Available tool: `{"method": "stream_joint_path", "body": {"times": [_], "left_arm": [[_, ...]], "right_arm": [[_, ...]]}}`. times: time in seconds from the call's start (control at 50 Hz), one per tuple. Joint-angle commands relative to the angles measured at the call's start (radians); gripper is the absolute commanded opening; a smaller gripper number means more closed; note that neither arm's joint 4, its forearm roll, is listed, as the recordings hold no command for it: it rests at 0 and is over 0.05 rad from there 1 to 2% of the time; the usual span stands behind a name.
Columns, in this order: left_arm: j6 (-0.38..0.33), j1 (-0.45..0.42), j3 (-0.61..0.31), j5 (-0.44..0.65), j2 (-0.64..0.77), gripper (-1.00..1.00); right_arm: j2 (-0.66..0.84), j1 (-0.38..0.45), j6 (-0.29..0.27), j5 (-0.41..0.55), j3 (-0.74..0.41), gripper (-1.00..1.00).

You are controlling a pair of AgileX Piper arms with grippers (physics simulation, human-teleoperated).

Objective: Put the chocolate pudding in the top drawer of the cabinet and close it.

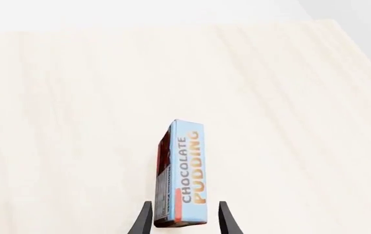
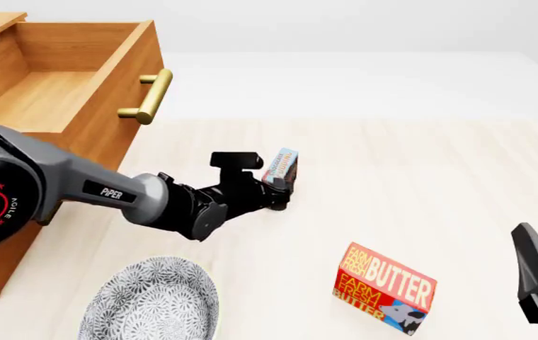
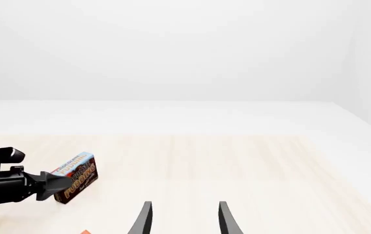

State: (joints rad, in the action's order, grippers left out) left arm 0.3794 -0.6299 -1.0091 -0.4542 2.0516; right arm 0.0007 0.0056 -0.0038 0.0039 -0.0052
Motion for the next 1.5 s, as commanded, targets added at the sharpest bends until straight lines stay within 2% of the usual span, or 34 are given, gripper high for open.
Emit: {"method": "stream_joint_path", "body": {"times": [0.02,0.14,0.16,0.34,0.46,0.76,1.5], "left_arm": [[0.000,-0.008,-0.003,-0.003,0.005,1.00],[-0.008,-0.004,-0.008,0.004,0.008,1.00],[-0.011,-0.006,-0.008,0.006,0.008,-1.00],[-0.041,-0.014,-0.015,0.025,0.009,-1.00],[-0.036,-0.017,0.001,0.014,-0.008,-1.00],[-0.061,-0.018,0.053,0.019,-0.113,-1.00],[-0.136,-0.042,0.102,0.058,-0.330,-1.00]], "right_arm": [[0.000,0.000,0.000,0.000,0.000,1.00],[0.000,0.000,0.000,0.000,0.000,1.00],[0.000,0.000,0.000,0.000,0.000,1.00],[0.000,0.000,0.000,0.000,0.000,1.00],[0.000,0.000,0.000,0.000,0.000,1.00],[0.000,0.000,0.000,0.000,0.000,1.00],[0.000,0.000,0.000,0.000,0.000,1.00]]}}
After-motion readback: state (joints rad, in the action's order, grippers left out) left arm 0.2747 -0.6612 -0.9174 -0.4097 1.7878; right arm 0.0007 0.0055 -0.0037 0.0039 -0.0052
